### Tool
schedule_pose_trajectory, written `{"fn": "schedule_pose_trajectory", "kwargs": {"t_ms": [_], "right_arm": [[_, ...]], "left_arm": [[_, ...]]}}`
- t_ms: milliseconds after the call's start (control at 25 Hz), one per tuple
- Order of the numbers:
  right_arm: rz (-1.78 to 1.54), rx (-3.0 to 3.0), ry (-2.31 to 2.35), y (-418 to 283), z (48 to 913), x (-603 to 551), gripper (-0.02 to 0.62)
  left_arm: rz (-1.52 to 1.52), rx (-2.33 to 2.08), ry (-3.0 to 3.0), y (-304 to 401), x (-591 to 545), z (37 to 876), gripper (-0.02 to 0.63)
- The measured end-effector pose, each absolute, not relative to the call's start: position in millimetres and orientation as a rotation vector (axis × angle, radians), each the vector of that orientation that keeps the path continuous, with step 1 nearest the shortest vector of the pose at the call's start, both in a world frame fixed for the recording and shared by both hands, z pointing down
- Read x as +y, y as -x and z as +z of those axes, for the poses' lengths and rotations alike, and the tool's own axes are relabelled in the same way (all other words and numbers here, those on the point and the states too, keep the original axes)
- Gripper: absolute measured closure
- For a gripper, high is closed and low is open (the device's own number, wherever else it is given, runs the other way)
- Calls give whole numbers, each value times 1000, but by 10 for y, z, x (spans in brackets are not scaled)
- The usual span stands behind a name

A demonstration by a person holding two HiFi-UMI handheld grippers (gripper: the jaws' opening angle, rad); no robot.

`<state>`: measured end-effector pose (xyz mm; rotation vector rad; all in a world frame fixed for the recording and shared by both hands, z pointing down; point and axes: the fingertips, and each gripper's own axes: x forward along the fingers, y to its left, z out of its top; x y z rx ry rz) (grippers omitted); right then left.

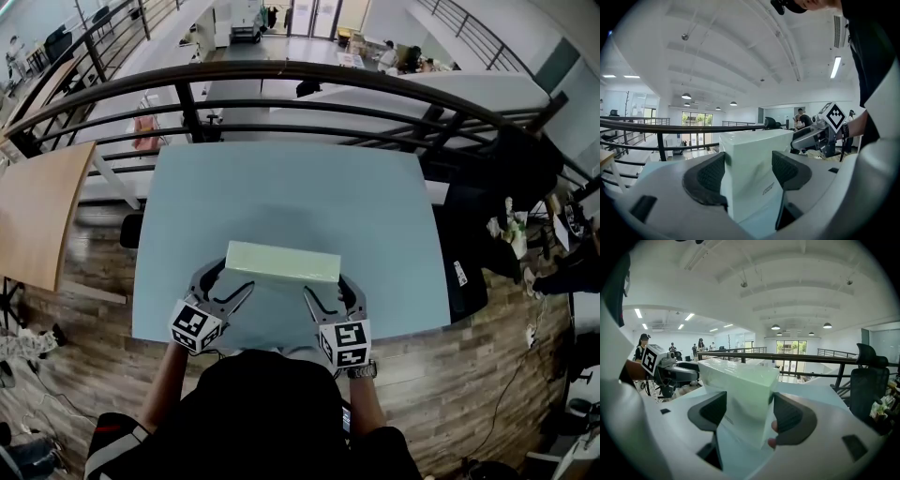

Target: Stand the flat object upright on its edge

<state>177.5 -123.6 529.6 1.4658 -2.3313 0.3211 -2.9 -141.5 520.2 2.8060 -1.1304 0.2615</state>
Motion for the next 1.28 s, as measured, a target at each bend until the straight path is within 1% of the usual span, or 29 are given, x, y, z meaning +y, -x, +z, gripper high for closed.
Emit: {"fn": "schedule_pose_trajectory", "kwargs": {"t_ms": [360,1280], "right_arm": [[340,-2337,-1495,-1783,5281,-1259,284],[369,-2329,-1510,-1764,5318,-1326,284]], "left_arm": [[215,-1136,-2788,45,-1430,5203,291],[218,-1118,-2786,69,-1496,5249,291]]}}
